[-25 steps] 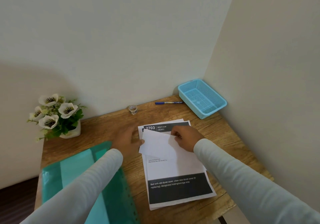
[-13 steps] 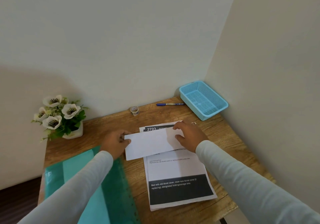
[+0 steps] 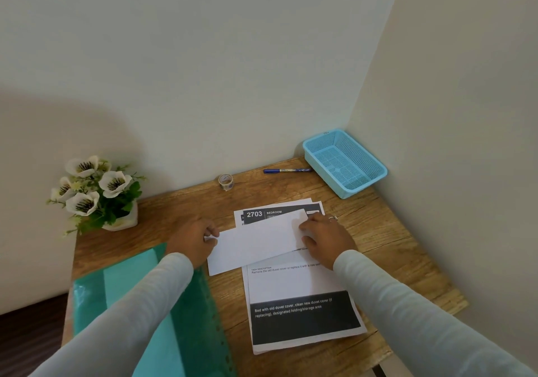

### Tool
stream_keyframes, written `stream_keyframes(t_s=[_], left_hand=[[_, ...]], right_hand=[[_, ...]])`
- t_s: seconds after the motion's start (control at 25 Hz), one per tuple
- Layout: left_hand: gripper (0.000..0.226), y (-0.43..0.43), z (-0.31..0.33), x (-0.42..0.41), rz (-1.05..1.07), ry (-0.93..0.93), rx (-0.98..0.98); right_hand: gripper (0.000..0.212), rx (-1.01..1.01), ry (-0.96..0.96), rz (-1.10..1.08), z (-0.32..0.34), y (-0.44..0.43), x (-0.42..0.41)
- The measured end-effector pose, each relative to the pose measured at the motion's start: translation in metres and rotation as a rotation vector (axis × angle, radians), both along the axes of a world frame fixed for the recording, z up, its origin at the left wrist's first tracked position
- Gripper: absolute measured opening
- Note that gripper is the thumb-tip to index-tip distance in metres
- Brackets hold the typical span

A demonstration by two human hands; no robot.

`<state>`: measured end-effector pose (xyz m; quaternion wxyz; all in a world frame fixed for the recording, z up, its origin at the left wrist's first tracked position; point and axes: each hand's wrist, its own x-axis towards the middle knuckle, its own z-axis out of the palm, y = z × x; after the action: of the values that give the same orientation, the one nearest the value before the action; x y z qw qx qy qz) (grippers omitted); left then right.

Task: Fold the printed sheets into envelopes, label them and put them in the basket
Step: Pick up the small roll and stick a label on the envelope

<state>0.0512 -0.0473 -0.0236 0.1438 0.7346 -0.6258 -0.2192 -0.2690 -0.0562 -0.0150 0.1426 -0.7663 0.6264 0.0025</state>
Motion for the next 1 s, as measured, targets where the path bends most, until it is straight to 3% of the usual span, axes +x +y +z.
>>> stream_keyframes(t_s=[0.28,0.48,0.76,0.88,1.0], left_hand=[[0.017,-0.045,0.017,-0.010,0.037,0.130,-0.054],[0.024,-0.092,0.027,-0.012,-0.024,-0.023,-0.094],[0.031,-0.125,0.019,-0.020,-0.043,-0.211,0.032],[0.025,-0.121,0.019,-0.023,-0.054,-0.147,0.021],[0.012,-0.100,0.021,-0.030,-0.157,0.042,-0.014]], right_hand=[[0.033,0.052,-0.013,-0.042,0.001,-0.011,0.006],[0.034,0.022,-0.011,-0.038,-0.003,-0.011,0.007],[0.035,0.008,-0.022,-0.049,-0.009,-0.012,0.005],[0.035,0.010,-0.030,-0.050,-0.009,-0.010,0.004],[0.035,0.011,-0.050,-0.038,-0.006,-0.010,0.004]])
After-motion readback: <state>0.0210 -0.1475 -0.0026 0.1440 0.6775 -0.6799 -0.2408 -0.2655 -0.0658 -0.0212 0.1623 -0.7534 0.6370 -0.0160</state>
